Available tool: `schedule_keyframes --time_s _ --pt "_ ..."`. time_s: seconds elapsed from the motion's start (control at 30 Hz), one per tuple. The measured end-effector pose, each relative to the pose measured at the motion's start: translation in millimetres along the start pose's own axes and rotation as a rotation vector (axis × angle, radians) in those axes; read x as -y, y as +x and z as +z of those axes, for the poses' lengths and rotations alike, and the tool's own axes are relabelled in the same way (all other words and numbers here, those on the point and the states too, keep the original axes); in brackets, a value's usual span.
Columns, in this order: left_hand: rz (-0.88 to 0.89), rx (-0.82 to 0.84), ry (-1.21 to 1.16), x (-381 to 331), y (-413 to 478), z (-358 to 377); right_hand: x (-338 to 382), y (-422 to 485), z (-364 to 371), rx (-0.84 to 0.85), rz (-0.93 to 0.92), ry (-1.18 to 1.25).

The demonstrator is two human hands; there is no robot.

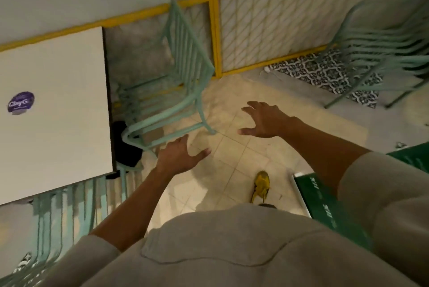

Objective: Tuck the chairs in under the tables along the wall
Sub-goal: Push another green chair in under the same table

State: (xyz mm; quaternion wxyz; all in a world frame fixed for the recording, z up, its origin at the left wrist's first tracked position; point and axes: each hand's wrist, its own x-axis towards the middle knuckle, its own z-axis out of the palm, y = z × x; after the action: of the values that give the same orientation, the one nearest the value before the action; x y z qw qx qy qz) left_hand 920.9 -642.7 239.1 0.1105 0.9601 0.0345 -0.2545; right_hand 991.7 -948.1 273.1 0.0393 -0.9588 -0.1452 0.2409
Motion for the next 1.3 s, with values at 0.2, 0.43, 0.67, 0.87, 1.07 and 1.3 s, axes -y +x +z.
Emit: schedule_keyframes --time_s 0.2,0.43,0.67,0.87,1.07,1.3 --pt "-0.116 -0.124 -0.130 -73.1 56.9 -51.5 -69.1 98.8 -93.6 -0.023 -0.206 -0.112" --pt "-0.299 -0.164 -0.275 -136.1 132.7 -105.1 -110.1 218.3 -195.0 -0.081 -0.406 -0.295" --pt "-0.381 -0.159 -0.387 -160.4 240.7 -123.4 -110.1 327.0 -246.3 -0.050 -0.552 -0.452" --pt "-0.448 -0.129 -0.402 -177.6 341.1 -137.4 -101.2 405.8 -278.8 -0.009 -0.655 -0.510" --pt "-0.501 -0.110 -0.494 -173.7 400.4 -146.7 -75.9 490.8 -306.6 0.020 -0.776 -0.586" --pt "-0.637 -0.189 -0.610 -180.9 417.0 -128.0 -34.1 579.1 -307.4 0.127 -0.979 -0.706"
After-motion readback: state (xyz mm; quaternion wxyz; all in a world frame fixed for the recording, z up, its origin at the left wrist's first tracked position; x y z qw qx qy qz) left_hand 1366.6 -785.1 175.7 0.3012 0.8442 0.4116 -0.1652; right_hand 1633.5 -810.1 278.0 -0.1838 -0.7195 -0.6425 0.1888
